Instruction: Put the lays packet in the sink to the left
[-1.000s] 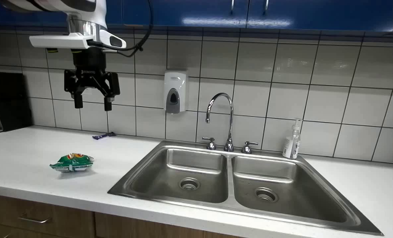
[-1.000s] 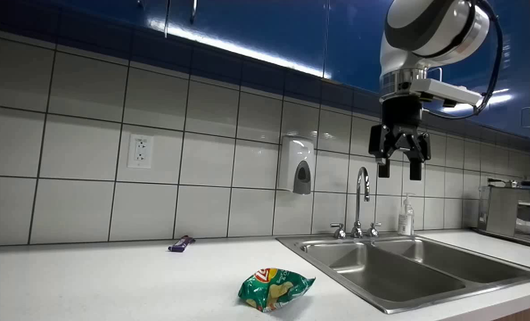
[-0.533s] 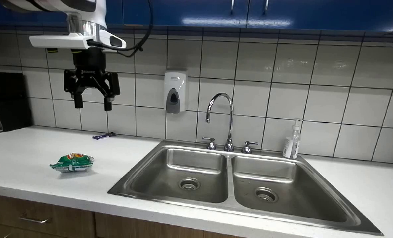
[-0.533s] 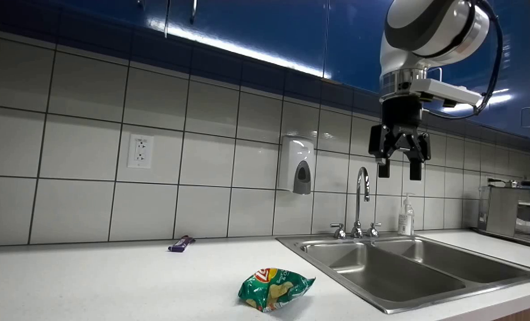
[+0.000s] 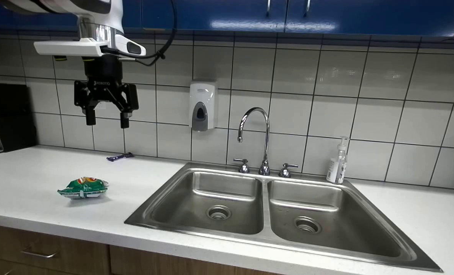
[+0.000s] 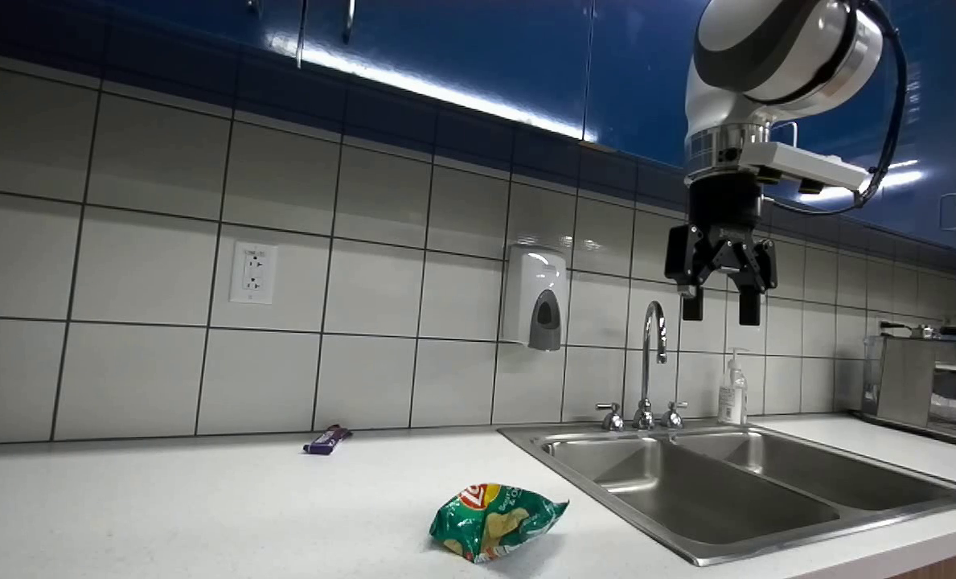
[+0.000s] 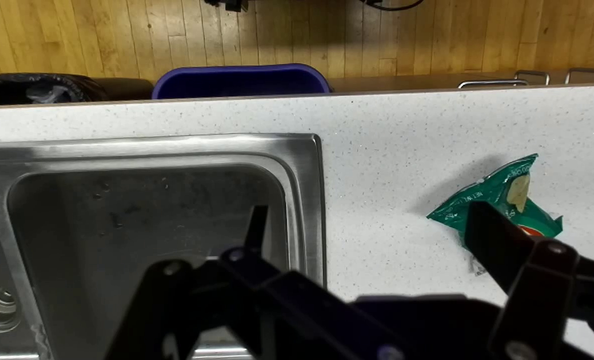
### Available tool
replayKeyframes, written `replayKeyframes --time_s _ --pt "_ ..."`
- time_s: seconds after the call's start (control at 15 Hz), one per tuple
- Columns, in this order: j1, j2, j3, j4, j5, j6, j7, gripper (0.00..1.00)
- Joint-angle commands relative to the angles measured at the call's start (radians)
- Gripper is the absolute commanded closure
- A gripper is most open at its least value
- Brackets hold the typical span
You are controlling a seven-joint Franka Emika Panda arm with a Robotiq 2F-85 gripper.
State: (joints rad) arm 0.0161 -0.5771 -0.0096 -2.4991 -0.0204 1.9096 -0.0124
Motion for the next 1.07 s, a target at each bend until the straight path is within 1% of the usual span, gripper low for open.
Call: replayKeyframes --time_s 0.0,0.13,0.53,0.73,1.0 --pt "-0.004 0.001 0.004 0.002 0.002 -0.002 -0.002 0.00" --pt "-0.004 0.001 0.004 0.000 0.001 0.000 -0.003 0.00" --pt "0.065 0.084 -0.032 0.015 0.030 0.005 -0.222 0.00" --pt "0.084 0.132 -0.043 0.022 0.028 0.017 -0.316 0.00" --pt "0.095 0.200 -0.038 0.037 0.011 0.046 -0.410 0.00"
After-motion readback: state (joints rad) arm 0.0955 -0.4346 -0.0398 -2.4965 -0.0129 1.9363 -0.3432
